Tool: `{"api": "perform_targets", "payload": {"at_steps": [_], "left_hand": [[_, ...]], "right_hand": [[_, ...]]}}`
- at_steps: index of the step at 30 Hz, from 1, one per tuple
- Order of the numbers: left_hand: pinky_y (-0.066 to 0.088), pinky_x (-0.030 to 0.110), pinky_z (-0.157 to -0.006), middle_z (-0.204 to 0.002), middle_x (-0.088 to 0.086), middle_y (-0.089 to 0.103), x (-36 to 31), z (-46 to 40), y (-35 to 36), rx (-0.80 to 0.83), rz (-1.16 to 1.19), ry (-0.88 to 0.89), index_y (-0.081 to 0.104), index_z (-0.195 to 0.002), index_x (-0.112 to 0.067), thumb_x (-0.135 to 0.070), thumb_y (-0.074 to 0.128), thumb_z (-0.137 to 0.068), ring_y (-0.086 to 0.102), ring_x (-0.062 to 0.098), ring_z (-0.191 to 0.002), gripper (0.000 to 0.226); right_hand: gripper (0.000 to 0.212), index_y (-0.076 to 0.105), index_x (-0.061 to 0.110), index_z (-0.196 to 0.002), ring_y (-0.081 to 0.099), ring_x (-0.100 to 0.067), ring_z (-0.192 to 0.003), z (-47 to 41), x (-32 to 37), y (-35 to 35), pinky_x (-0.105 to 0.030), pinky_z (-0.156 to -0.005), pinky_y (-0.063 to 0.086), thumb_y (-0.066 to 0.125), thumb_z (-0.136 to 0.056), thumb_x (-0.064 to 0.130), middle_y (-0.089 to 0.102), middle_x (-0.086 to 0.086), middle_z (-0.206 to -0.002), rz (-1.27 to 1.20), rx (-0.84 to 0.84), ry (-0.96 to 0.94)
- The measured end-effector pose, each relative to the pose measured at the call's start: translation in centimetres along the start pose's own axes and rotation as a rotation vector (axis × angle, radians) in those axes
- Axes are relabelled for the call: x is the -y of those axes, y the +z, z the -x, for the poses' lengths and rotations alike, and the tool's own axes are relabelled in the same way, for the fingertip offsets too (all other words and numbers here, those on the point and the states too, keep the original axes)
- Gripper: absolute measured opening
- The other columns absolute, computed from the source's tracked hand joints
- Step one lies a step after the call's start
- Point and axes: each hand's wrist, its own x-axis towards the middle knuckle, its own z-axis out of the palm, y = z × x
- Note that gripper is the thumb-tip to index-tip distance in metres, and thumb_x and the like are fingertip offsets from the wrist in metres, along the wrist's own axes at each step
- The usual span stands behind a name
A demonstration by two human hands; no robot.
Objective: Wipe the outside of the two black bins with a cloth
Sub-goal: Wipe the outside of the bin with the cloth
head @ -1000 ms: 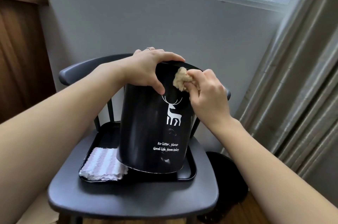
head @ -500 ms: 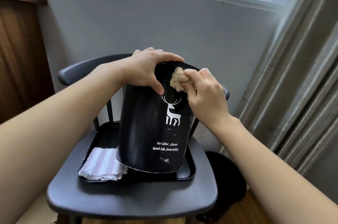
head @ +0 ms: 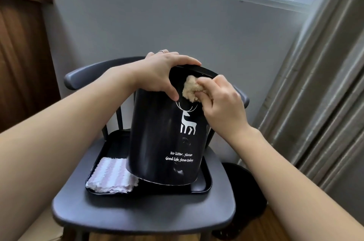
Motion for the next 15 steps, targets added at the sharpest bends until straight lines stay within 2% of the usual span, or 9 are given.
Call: {"api": "perform_targets", "payload": {"at_steps": [5,8,11,15], "left_hand": [[0.022,0.038,-0.114,-0.122,-0.019,0.051,0.4,0.1,-0.2,0.001,0.003,-0.012,0.04,-0.142,-0.06,-0.028,0.092,-0.067,0.032,0.008,-0.119,0.097],[0.023,0.038,-0.114,-0.129,-0.017,0.053,0.4,0.1,-0.1,-0.007,0.004,-0.013,0.04,-0.142,-0.061,-0.028,0.092,-0.066,0.032,0.008,-0.12,0.097],[0.023,0.035,-0.11,-0.129,-0.016,0.054,0.2,-0.2,0.0,-0.004,0.0,-0.017,0.04,-0.142,-0.061,-0.028,0.091,-0.066,0.031,0.008,-0.119,0.098],[0.023,0.036,-0.112,-0.128,-0.016,0.053,0.0,-0.7,0.1,-0.003,0.002,-0.039,0.04,-0.141,-0.062,-0.029,0.091,-0.065,0.03,0.009,-0.12,0.097]], "right_hand": [[0.025,0.073,0.019,-0.111,0.058,-0.025,-0.081,4.3,0.1,-0.4,-0.043,-0.058,0.053,0.062,-0.089,0.016,0.057,-0.003,-0.088,-0.015,0.19,-0.189],[0.021,0.072,0.016,-0.11,0.058,-0.026,-0.079,3.7,-0.2,-0.2,-0.044,-0.057,0.053,0.062,-0.091,0.016,0.057,-0.005,-0.087,-0.001,0.13,-0.163],[0.021,0.071,0.01,-0.109,0.058,-0.028,-0.08,1.8,-0.5,0.4,-0.046,-0.065,0.054,0.065,-0.09,0.015,0.056,-0.008,-0.087,-0.021,0.004,-0.053],[0.024,0.072,0.009,-0.108,0.058,-0.024,-0.076,3.3,-0.5,1.0,-0.041,-0.068,0.052,0.076,-0.085,0.015,0.057,-0.007,-0.086,-0.078,0.01,-0.06]]}}
